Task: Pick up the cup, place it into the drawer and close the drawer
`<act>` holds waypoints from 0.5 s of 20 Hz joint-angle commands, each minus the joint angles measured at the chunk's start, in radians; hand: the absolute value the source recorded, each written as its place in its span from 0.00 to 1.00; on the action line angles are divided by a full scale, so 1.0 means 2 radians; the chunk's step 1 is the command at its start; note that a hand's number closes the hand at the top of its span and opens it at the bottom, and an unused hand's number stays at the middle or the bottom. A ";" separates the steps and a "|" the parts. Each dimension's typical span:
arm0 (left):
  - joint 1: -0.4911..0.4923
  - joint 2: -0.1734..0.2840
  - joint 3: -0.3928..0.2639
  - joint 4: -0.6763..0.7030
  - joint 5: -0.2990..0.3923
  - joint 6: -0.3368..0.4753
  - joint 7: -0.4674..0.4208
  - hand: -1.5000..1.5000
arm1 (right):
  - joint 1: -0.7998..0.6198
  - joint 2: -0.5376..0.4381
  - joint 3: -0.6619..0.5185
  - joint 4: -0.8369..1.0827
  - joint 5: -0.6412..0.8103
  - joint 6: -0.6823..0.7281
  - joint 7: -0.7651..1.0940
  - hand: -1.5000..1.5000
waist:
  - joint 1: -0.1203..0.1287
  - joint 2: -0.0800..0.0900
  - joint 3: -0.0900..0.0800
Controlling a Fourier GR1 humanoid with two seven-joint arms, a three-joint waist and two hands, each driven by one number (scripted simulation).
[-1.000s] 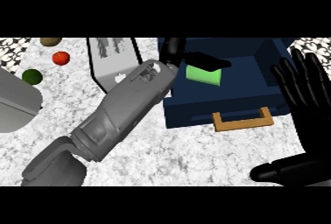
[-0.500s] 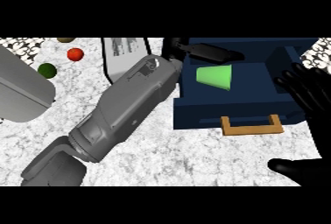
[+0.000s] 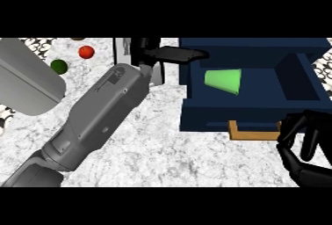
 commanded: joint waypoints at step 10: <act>0.255 0.157 0.031 -0.272 0.023 -0.030 0.062 0.00 | 0.030 -0.019 0.028 0.050 0.123 0.021 -0.037 1.00 | 0.007 0.001 0.000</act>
